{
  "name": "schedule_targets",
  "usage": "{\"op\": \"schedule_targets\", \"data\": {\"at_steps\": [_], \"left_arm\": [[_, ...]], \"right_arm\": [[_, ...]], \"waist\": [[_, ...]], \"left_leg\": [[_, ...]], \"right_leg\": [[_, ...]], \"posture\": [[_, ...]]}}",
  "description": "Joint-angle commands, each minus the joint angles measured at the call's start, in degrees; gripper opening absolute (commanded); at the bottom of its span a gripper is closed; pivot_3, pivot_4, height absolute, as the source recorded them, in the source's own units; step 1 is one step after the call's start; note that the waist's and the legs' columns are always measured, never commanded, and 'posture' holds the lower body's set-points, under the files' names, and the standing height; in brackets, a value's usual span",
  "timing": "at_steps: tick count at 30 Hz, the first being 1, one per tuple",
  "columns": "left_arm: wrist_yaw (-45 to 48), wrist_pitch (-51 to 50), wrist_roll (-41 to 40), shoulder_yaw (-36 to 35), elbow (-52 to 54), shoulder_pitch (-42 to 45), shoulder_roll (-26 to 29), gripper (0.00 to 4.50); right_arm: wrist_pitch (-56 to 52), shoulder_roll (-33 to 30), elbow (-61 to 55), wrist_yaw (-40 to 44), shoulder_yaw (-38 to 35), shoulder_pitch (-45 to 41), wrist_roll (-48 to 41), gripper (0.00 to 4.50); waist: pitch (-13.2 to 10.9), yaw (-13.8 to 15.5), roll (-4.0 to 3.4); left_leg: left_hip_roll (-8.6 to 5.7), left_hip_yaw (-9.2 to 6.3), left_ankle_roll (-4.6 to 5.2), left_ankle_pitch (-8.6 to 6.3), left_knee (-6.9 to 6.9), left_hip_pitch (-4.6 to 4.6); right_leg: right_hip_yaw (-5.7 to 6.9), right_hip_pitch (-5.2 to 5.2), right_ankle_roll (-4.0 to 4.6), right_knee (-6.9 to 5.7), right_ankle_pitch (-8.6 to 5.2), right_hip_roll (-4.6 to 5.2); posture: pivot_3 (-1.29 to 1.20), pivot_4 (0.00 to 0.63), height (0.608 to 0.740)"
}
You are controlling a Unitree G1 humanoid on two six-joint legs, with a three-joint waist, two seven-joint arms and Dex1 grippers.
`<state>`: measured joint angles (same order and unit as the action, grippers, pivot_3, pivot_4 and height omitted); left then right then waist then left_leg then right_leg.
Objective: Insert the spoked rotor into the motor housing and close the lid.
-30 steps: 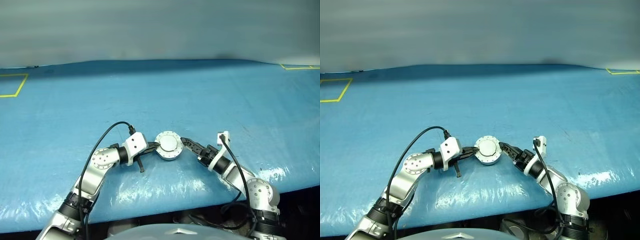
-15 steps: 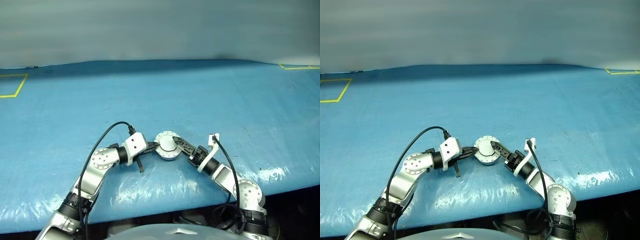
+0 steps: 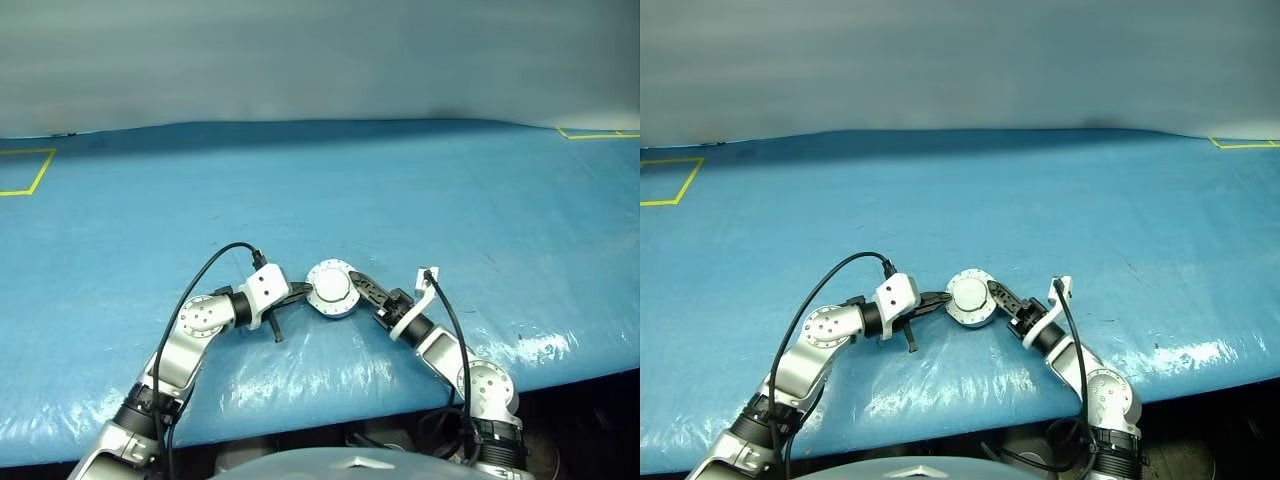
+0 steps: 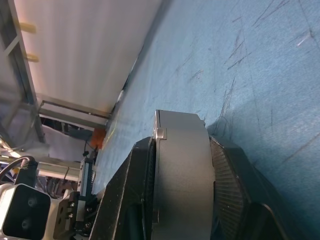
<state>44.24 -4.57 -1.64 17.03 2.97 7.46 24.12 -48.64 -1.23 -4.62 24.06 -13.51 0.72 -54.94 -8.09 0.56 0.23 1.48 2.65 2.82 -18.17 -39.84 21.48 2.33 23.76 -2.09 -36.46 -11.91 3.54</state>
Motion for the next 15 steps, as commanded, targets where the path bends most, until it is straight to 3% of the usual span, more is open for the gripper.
{"op": "schedule_targets", "data": {"at_steps": [1, 7, 15], "left_arm": [[-0.19, -1.42, 0.82, 0.96, -0.83, -0.32, -0.14, 0.00], [4.22, -4.32, -7.67, -2.15, 4.39, -2.49, -0.06, 0.00], [5.86, -9.53, -17.34, -8.39, 10.60, -6.57, 1.55, 0.00]], "right_arm": [[-0.01, 0.76, 1.52, -0.65, 3.00, -0.20, 2.04, 1.26], [2.01, -0.06, 2.98, -0.61, 4.37, -0.15, 5.42, 1.26], [0.95, 2.54, 4.85, -4.07, 1.27, -2.17, 2.43, 1.26]], "waist": [[0.01, -0.17, -0.02], [0.05, -1.23, -0.03], [0.03, -1.87, -0.04]], "left_leg": [[0.00, 0.00, -0.01, 0.00, 0.00, -0.01], [0.03, 0.00, -0.01, 0.02, 0.00, -0.04], [0.19, 0.00, -0.04, 0.03, 0.03, 0.00]], "right_leg": [[0.00, -0.01, 0.00, 0.00, 0.00, 0.00], [-0.01, -0.01, 0.01, -0.01, 0.02, 0.01], [-0.04, 0.08, 0.16, -0.02, 0.04, 0.09]], "posture": [[0.00, 0.150, 0.740], [0.00, 0.150, 0.740], [0.00, 0.150, 0.740]]}}
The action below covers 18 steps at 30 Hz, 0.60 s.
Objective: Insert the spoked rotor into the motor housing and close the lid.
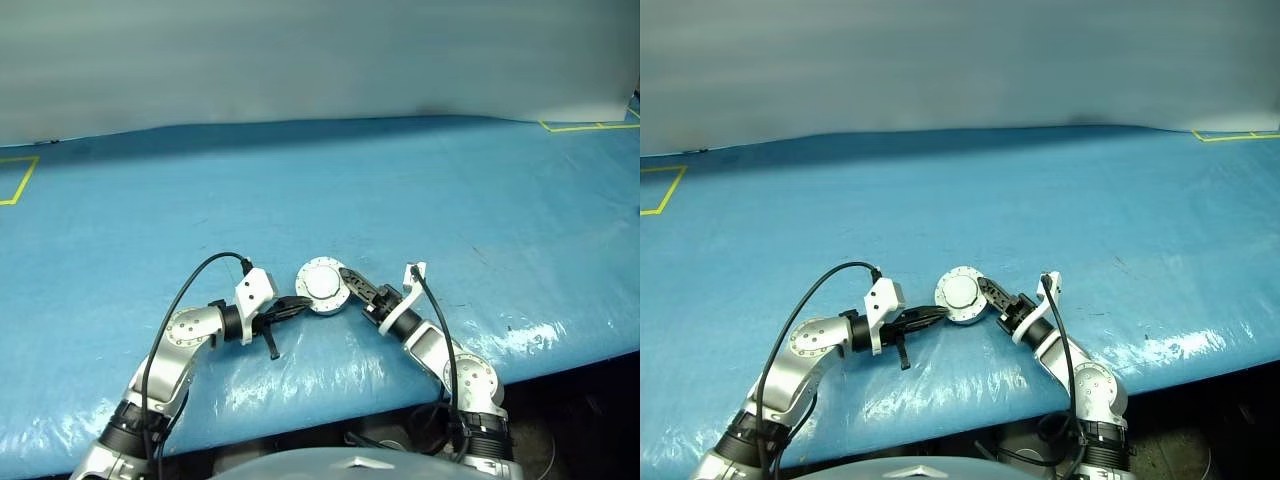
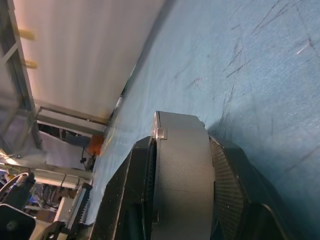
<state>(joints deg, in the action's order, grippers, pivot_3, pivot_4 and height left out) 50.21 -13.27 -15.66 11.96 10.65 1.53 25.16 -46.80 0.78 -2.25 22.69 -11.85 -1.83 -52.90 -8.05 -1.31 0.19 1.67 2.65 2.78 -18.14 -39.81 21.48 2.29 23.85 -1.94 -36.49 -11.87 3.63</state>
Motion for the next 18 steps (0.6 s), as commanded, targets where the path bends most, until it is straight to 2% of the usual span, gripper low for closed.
{"op": "schedule_targets", "data": {"at_steps": [1, 9, 12, 18], "left_arm": [[-0.17, -1.27, -4.85, -4.55, 3.03, -1.11, 0.31, 0.00], [-4.79, -7.97, -18.61, -15.67, 2.71, -4.20, -3.87, 0.00], [-9.03, -11.09, -25.41, -21.58, 1.31, -4.81, -7.27, 0.60], [-10.14, -15.23, -31.80, -24.88, 2.08, -8.75, -9.42, 2.64]], "right_arm": [[-1.39, 1.15, 2.46, -3.03, -0.95, 0.04, -0.89, 1.26], [-3.27, 7.48, 0.67, -5.67, -4.48, -4.11, -12.24, 1.26], [-2.76, 8.70, 0.20, -6.52, -4.29, -7.09, -15.53, 1.26], [-2.97, 8.05, 1.48, -6.63, -3.48, -11.68, -18.59, 1.26]], "waist": [[-0.01, -0.01, -0.01], [-0.12, -0.08, 0.03], [-0.29, -0.08, 0.00], [-0.40, -0.06, -0.06]], "left_leg": [[0.02, -0.01, -0.01, 0.00, 0.00, 0.00], [-0.01, 0.03, -0.03, 0.02, 0.11, 0.21], [-0.10, 0.15, -0.05, 0.03, 0.13, 0.51], [-0.15, 0.17, -0.05, 0.03, 0.16, 0.60]], "right_leg": [[0.00, 0.00, 0.01, 0.00, 0.01, 0.00], [0.00, 0.30, 0.08, -0.04, 0.01, -0.09], [-0.03, 0.68, -0.20, -0.19, 0.17, -0.11], [-0.01, 0.77, -0.25, -0.18, 0.18, -0.14]], "posture": [[0.00, 0.150, 0.740], [0.00, 0.150, 0.740], [0.00, 0.150, 0.740], [0.00, 0.150, 0.740]]}}
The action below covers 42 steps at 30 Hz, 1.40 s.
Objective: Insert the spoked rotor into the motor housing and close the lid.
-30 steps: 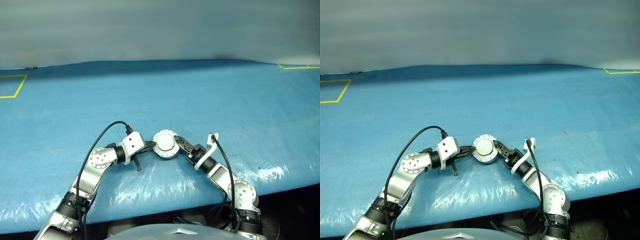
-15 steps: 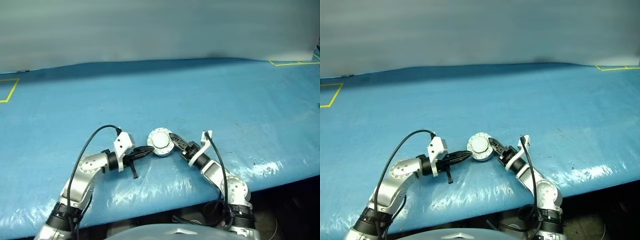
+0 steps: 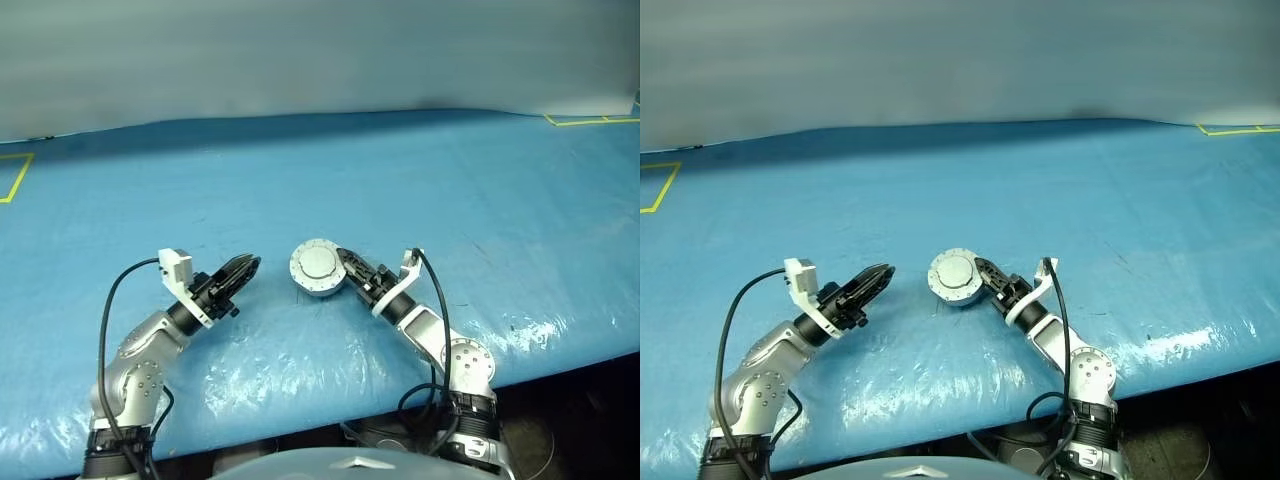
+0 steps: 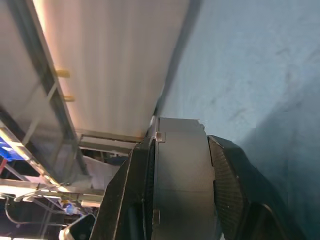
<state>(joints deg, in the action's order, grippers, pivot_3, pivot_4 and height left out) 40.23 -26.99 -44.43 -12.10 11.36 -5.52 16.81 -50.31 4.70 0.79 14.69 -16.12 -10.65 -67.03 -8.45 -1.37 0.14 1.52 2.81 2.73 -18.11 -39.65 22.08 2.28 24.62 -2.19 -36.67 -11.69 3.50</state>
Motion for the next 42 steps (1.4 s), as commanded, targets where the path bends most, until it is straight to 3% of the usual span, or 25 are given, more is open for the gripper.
{"op": "schedule_targets", "data": {"at_steps": [1, 4, 6, 16, 29, 32, 35, 36, 42], "left_arm": [[-0.55, -1.91, -3.96, -1.02, 1.69, -2.27, -1.59, 2.91], [-0.39, -3.29, -9.49, -2.09, 2.79, -3.70, -4.53, 3.99], [-0.24, -3.74, -11.63, -2.27, 3.61, -4.17, -5.60, 4.47], [-4.83, -6.59, -17.71, 2.26, 8.99, -4.12, -10.95, 4.47], [-7.71, -6.21, -17.18, 4.72, -1.83, 3.52, -18.09, 4.47], [-8.63, -4.78, -15.70, 4.36, -3.05, 3.98, -19.04, 3.91], [-8.71, -5.00, -14.58, 4.57, -3.25, 3.94, -18.58, 2.95], [-10.43, -4.77, -13.52, 4.53, -3.42, 4.17, -18.60, 2.82], [-6.04, -4.82, -15.95, 4.77, -1.58, 2.71, -18.37, 2.82]], "right_arm": [[0.46, 4.13, -1.52, 1.27, 0.81, -3.52, -5.00, 1.26], [-1.09, 4.05, -3.02, 2.00, 2.06, -5.18, -7.23, 1.26], [-1.71, 3.96, -3.87, 2.05, 2.98, -5.51, -8.02, 1.26], [-3.51, 1.73, -5.69, 2.34, 6.75, -4.93, -7.28, 1.26], [-4.71, 0.06, -5.79, -0.03, 7.04, -5.66, -7.50, 1.26], [-4.88, -0.10, -6.14, -0.57, 6.80, -5.55, -7.65, 1.26], [-4.93, -0.15, -6.22, -1.22, 6.71, -5.39, -7.64, 1.26], [-4.91, -0.16, -6.26, -1.36, 6.74, -5.35, -7.57, 1.26], [-4.84, 0.30, -5.77, -2.28, 6.94, -5.28, -7.40, 1.26]], "waist": [[-0.01, 0.02, -0.01], [-0.02, 0.24, 0.00], [-0.02, 0.25, 0.00], [-0.02, 0.22, 0.00], [-0.02, 0.36, 0.01], [-0.02, 0.34, 0.01], [-0.02, 0.38, 0.01], [-0.01, 0.38, 0.01], [-0.01, 0.18, 0.01]], "left_leg": [[-0.02, 0.00, 0.00, 0.00, 0.03, 0.00], [-0.04, -0.06, 0.02, -0.02, 0.04, 0.07], [-0.04, -0.07, 0.02, -0.02, 0.04, 0.11], [-0.10, -0.08, 0.02, -0.01, 0.01, 0.13], [-0.17, -0.10, 0.01, 0.00, -0.07, 0.14], [-0.20, -0.10, 0.01, 0.00, -0.07, 0.17], [-0.19, -0.11, 0.01, 0.00, -0.07, 0.17], [-0.18, -0.11, 0.01, 0.00, -0.07, 0.17], [-0.17, -0.10, 0.02, 0.00, -0.08, 0.18]], "right_leg": [[0.00, 0.00, -0.01, 0.01, -0.01, 0.00], [0.03, 0.01, -0.05, 0.04, -0.02, 0.00], [0.04, 0.02, -0.07, 0.07, -0.01, 0.01], [0.01, 0.00, -0.10, 0.10, 0.01, -0.01], [-0.01, -0.03, -0.18, 0.12, 0.06, -0.07], [-0.01, -0.02, -0.20, 0.14, 0.07, -0.07], [-0.01, -0.02, -0.21, 0.14, 0.07, -0.07], [-0.01, -0.02, -0.21, 0.14, 0.08, -0.07], [-0.01, -0.01, -0.24, 0.16, 0.09, -0.07]], "posture": [[0.00, 0.150, 0.740], [0.00, 0.150, 0.740], [0.00, 0.150, 0.740], [0.00, 0.150, 0.740], [0.00, 0.150, 0.740], [0.00, 0.150, 0.740], [0.00, 0.150, 0.740], [0.00, 0.150, 0.740], [0.00, 0.150, 0.740]]}}
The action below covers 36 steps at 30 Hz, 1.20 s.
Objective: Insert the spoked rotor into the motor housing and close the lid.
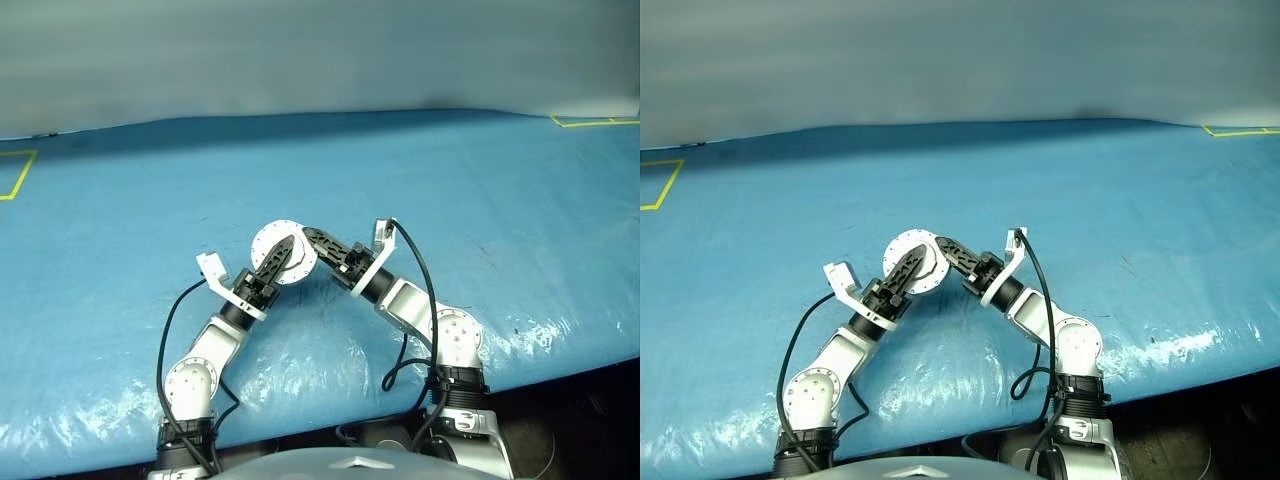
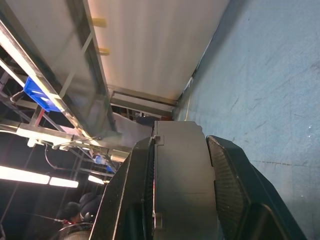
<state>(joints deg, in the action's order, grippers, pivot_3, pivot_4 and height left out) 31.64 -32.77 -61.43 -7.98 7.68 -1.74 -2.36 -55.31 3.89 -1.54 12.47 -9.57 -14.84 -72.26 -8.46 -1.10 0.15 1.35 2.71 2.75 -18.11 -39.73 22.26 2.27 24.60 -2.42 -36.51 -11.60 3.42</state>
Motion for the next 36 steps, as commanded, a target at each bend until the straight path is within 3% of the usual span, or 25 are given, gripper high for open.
{"op": "schedule_targets", "data": {"at_steps": [1, 12, 17, 29, 36], "left_arm": [[-0.56, 0.52, 2.73, 0.96, 1.64, -0.57, 0.97, 2.82], [-7.68, 1.86, 4.64, 0.98, 0.70, 1.00, 0.21, 2.82], [-9.46, 5.56, 7.04, -0.91, 0.71, 2.46, 0.13, 2.82], [-11.92, 13.24, 9.03, -11.34, -3.10, 9.20, 2.92, 2.82], [-11.94, 14.01, 12.50, -11.81, -8.63, 13.69, 4.35, 2.82]], "right_arm": [[0.13, 1.31, -3.17, -0.24, 0.32, -1.18, -2.30, 1.26], [6.64, 2.42, -4.00, -2.14, 2.73, -1.21, 7.64, 1.26], [3.44, 2.21, -2.73, -1.08, 2.35, -1.48, 3.96, 2.93], [5.28, 2.07, -2.69, -2.98, 1.43, -1.60, 6.84, 2.93], [5.74, 1.24, -2.86, -3.23, 1.56, -1.53, 8.50, 2.93]], "waist": [[0.00, -0.06, 0.00], [0.00, 0.31, 0.00], [0.00, 0.38, 0.00], [0.00, 0.55, 0.01], [0.01, 0.54, 0.01]], "left_leg": [[0.01, 0.00, 0.00, 0.00, 0.00, 0.00], [-0.01, -0.04, 0.02, -0.01, -0.17, 0.14], [-0.15, -0.05, -0.11, 0.07, -0.18, 0.21], [-0.14, -0.13, -0.18, 0.12, -0.24, 0.32], [-0.23, -0.09, -0.12, 0.09, -0.29, 0.34]], "right_leg": [[0.00, 0.00, 0.00, 0.00, 0.00, 0.00], [0.01, 0.02, -0.10, 0.04, 0.07, 0.01], [0.03, 0.05, -0.12, 0.07, 0.08, 0.01], [0.11, 0.05, -0.18, 0.14, 0.13, 0.03], [0.10, -0.03, -0.34, 0.38, 0.24, 0.04]], "posture": [[0.00, 0.150, 0.740], [0.00, 0.150, 0.740], [0.00, 0.150, 0.740], [0.00, 0.150, 0.740], [0.00, 0.150, 0.740]]}}
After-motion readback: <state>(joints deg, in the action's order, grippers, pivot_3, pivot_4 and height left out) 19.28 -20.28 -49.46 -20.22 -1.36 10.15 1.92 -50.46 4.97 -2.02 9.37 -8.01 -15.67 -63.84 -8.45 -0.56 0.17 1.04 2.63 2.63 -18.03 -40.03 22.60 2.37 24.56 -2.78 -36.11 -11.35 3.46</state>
